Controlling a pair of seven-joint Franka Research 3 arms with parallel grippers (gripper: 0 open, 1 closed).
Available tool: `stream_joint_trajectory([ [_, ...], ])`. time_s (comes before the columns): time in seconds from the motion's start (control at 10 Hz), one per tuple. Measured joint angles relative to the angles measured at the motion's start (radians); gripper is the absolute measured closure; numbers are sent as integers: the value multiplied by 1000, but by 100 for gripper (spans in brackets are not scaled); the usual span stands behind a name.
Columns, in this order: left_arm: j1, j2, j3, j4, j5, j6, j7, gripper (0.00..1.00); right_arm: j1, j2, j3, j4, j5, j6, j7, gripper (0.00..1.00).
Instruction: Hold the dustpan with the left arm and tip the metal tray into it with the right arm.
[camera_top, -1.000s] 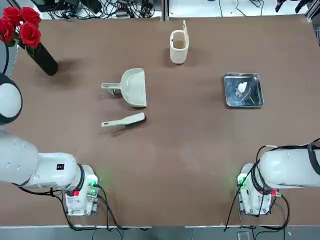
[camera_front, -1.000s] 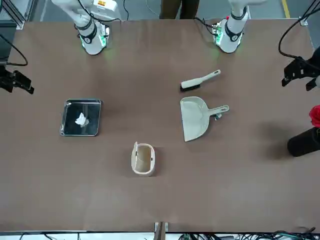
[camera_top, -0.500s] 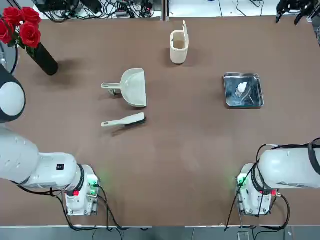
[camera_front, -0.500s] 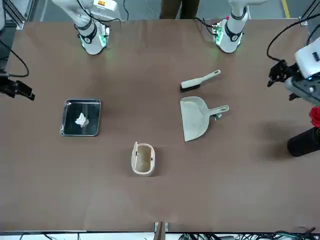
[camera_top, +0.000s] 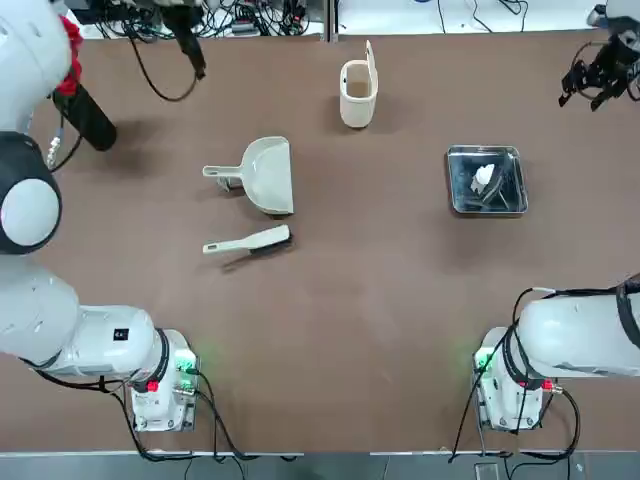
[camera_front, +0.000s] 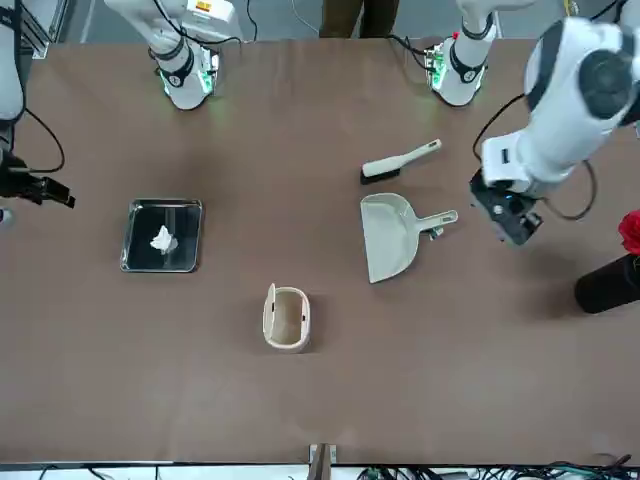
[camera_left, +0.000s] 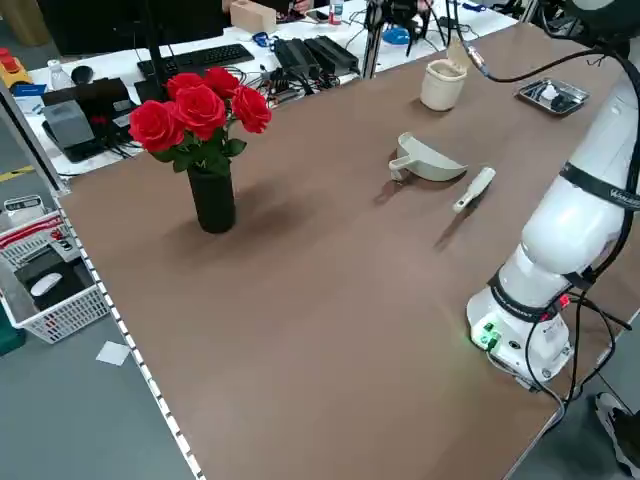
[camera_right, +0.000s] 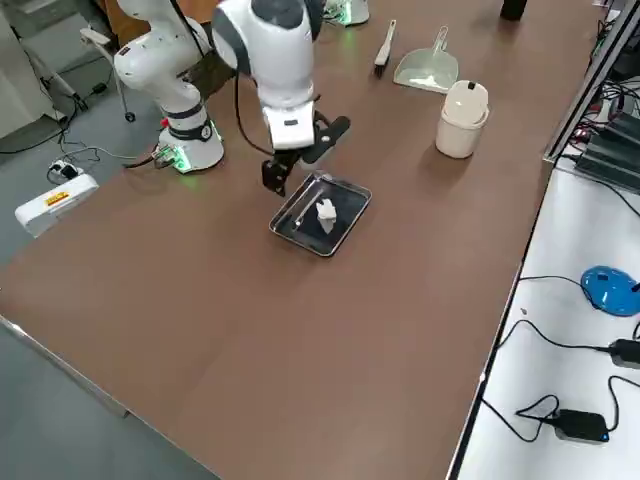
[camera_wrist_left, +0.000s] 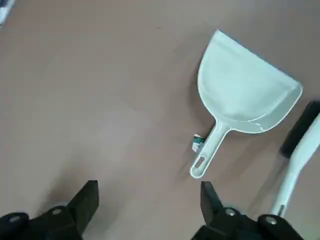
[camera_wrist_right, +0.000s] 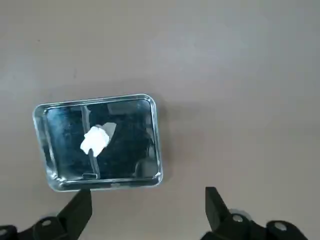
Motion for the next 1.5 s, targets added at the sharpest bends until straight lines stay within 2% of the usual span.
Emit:
stream_joint_trajectory([
  [0.2,-2,33,-56,-119,90,114,4,12,0,3,-32,-89,19,102,-72,0],
  [0.5,0,31,-69,-353,153,307,43,14,0,25,-35,-174,31,227,-131,0],
  [0.8,6,10,-69,-542,233,503,63,14,0,125,-39,-208,115,328,-254,0],
  [1.0,8,8,-68,-587,273,533,68,15,0,201,-39,-209,182,369,-304,0],
  [1.5,28,35,-64,-605,312,533,123,17,12,362,-37,-207,418,506,-480,1],
])
